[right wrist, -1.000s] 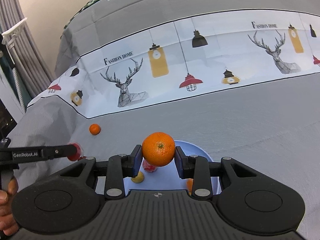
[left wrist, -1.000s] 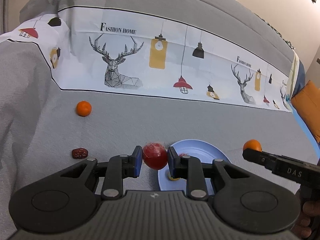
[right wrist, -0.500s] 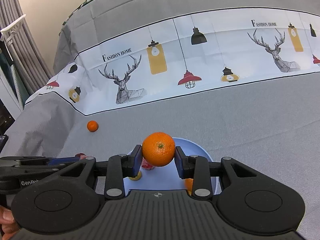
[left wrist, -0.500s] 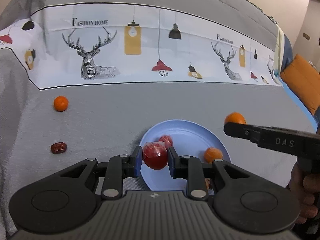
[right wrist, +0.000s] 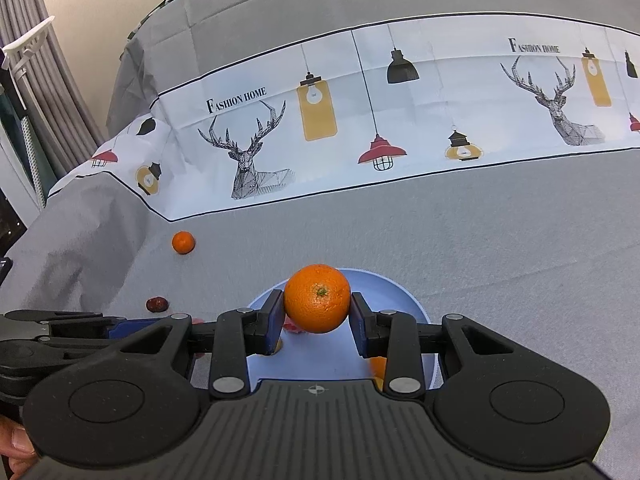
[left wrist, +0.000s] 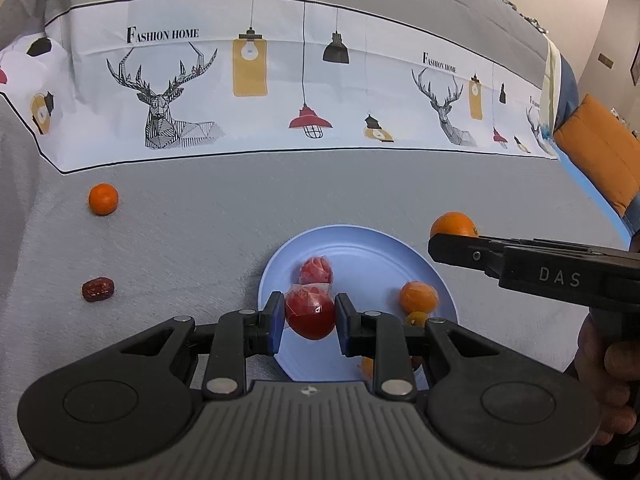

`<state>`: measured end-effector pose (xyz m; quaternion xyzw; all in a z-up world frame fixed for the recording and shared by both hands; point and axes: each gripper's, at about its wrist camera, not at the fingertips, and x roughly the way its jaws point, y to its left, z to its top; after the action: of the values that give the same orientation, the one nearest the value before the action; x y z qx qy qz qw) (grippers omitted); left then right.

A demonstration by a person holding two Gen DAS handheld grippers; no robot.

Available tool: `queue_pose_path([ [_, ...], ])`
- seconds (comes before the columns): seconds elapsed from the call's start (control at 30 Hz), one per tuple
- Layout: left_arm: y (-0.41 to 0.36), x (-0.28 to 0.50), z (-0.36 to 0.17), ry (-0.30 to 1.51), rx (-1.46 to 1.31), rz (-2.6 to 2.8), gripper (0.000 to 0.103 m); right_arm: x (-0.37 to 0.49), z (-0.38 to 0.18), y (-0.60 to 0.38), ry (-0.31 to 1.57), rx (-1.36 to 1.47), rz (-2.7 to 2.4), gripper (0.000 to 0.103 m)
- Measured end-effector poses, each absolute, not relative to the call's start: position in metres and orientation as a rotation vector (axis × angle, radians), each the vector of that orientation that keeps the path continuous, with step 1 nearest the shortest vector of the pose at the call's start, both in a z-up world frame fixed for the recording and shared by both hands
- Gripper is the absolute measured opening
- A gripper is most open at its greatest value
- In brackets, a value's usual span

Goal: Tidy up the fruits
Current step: 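Carry both fruits over the blue plate and open both tools to release them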

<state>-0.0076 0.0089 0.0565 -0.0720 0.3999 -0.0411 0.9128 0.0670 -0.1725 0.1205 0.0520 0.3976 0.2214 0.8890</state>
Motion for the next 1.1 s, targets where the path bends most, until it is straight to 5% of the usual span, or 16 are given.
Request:
queue_pose_path([
  [0.73,0.0059,-0.0048,0.0515,0.834,-0.154,-0.113,0.029,0.0677,0.1188,-0.1707,0.836,0.1,0.463,0.037],
  [1.1,0.0077,-0.0051,0.0518,0.838,-0.18,-0.117,0.03,0.0678,0.1153,-0.1728,0.855,0.113,0.449,0.045],
])
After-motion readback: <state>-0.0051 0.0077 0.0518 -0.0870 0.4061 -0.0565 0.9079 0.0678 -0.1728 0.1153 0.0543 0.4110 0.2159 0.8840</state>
